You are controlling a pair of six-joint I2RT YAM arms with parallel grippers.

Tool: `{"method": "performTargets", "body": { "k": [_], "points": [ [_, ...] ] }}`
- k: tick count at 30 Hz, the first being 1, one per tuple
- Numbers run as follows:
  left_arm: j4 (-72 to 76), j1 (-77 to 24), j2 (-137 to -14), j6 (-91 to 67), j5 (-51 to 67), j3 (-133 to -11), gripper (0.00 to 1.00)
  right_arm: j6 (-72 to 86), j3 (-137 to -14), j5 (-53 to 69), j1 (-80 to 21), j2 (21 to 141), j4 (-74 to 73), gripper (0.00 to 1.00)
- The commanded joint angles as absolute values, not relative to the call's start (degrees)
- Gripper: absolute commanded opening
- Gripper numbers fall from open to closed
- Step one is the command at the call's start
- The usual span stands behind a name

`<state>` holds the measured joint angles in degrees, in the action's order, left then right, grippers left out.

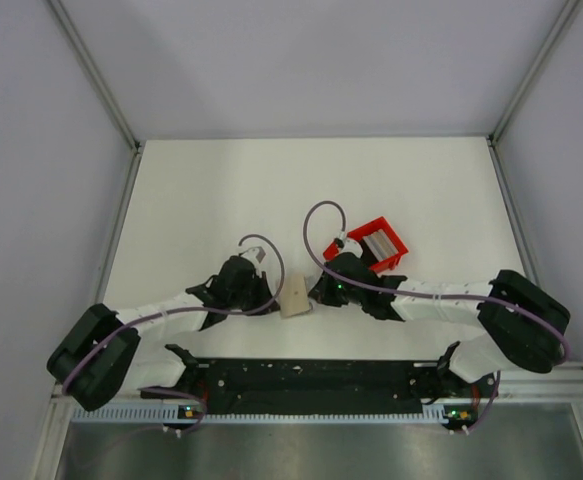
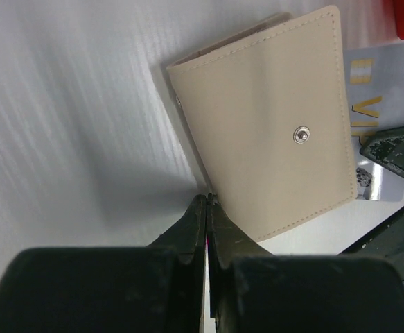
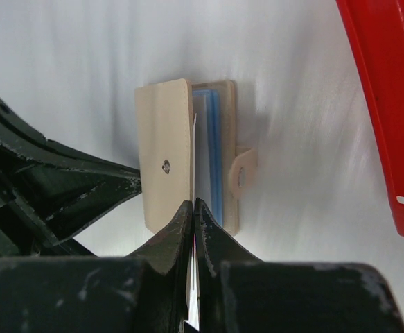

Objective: Put the credit cards into the card holder
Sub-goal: Open the card holder at the center of the board.

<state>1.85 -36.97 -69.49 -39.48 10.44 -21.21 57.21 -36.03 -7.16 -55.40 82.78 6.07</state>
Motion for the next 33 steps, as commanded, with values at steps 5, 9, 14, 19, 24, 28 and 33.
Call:
{"method": "performTargets", "body": {
  "k": [5, 9, 14, 19, 24, 28, 33],
  "points": [
    [4.4, -37.8, -71.6, -40.6, 7.1, -24.8, 0.0, 50.2, -39.5, -3.0, -55.6, 79.7, 7.8, 0.0],
    [2.6, -37.8, -71.7, -40.8, 4.1, -25.7, 0.0, 49.0, -41.6, -1.3, -56.7, 81.2, 8.3, 0.0],
    [0.2, -37.6, -71.5, -41.5, -1.2, -25.9, 0.0, 48.6, -43.9, -0.3, -57.9, 84.1, 9.8, 0.0],
    [0.3, -37.1, -71.9, -42.5, -1.9, -25.0, 0.0, 49.0, -46.9, 1.9, -58.4, 88.2, 8.9, 0.0],
    [0.2, -36.5, -71.3, -43.7, -2.8, -23.6, 0.0, 49.6, -48.4, 3.1, -59.1, 91.8, 10.3, 0.0],
    [2.2, -35.2, -72.3, -43.9, -1.1, -22.4, 0.0, 50.3, -49.5, 4.0, -59.9, 93.8, 11.9, 0.0],
    [4.0, -34.8, -74.7, -44.4, 1.5, -22.3, 0.0, 51.1, -50.4, 4.6, -60.9, 95.6, 13.3, 0.0]
  ]
}}
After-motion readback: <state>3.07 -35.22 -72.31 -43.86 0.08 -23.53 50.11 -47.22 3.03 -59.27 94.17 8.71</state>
